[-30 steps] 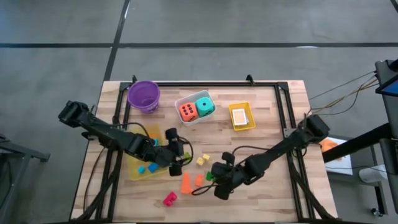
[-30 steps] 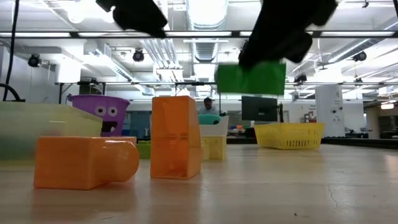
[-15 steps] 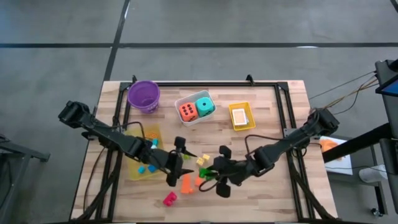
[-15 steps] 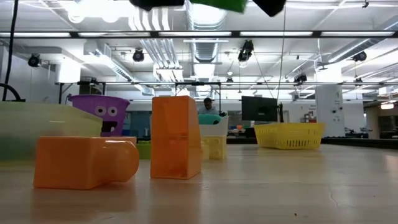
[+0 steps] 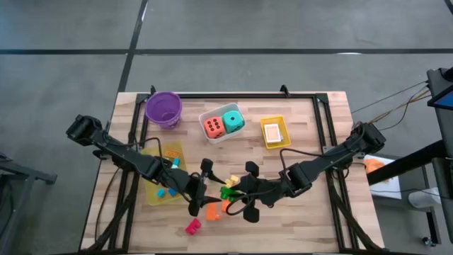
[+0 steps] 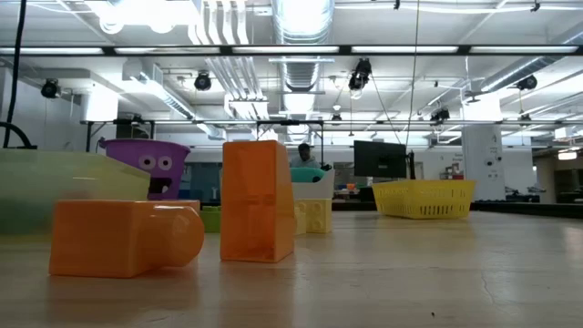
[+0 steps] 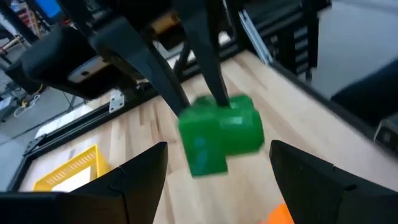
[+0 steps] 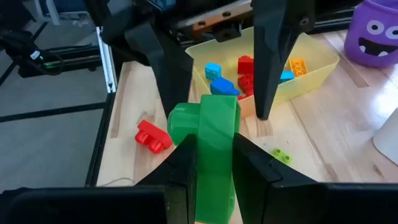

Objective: Pick & Place Toys
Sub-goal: Put the dark green game piece into the light yellow bin

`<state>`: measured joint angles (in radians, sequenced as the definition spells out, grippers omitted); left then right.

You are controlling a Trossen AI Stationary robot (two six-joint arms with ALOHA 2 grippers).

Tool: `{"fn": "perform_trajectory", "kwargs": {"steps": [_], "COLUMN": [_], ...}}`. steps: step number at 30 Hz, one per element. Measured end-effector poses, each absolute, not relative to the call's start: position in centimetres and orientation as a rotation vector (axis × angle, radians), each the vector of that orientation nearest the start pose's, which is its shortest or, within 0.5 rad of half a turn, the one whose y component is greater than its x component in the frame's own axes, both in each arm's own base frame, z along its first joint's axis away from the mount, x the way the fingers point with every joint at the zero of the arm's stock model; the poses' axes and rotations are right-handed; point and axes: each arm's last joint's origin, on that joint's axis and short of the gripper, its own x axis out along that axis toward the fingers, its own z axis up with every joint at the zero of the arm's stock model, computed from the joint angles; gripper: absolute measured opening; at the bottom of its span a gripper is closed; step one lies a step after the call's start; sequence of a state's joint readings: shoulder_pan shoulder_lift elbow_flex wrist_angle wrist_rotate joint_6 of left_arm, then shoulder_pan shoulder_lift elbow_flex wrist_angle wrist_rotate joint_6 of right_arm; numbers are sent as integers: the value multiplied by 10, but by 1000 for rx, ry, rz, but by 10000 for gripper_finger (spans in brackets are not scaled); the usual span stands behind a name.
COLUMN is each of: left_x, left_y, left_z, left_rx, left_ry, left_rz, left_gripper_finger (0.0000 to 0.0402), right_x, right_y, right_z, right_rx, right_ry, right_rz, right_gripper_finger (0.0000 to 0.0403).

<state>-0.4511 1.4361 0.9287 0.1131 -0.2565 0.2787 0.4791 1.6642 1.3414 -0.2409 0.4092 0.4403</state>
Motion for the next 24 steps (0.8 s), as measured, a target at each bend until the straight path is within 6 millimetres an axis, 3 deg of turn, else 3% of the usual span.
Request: {"fn": "perform_trajectory", "kwargs": {"steps": [5,24], "left_x": [289,289], "left_y": [-132,-132], "left_z": [265,264], "left_rx": [299,293], "left_ry": [315,332], "left_rz": [-231,-265], "left_gripper_finger": [283,283], "right_x": [342,349], "right_y": [162,161], "right_z": [293,295], "right_rx": [188,171], "right_ry": [520,491], "right_rz": [-40,-2], "right_gripper_finger": [64,64]}}
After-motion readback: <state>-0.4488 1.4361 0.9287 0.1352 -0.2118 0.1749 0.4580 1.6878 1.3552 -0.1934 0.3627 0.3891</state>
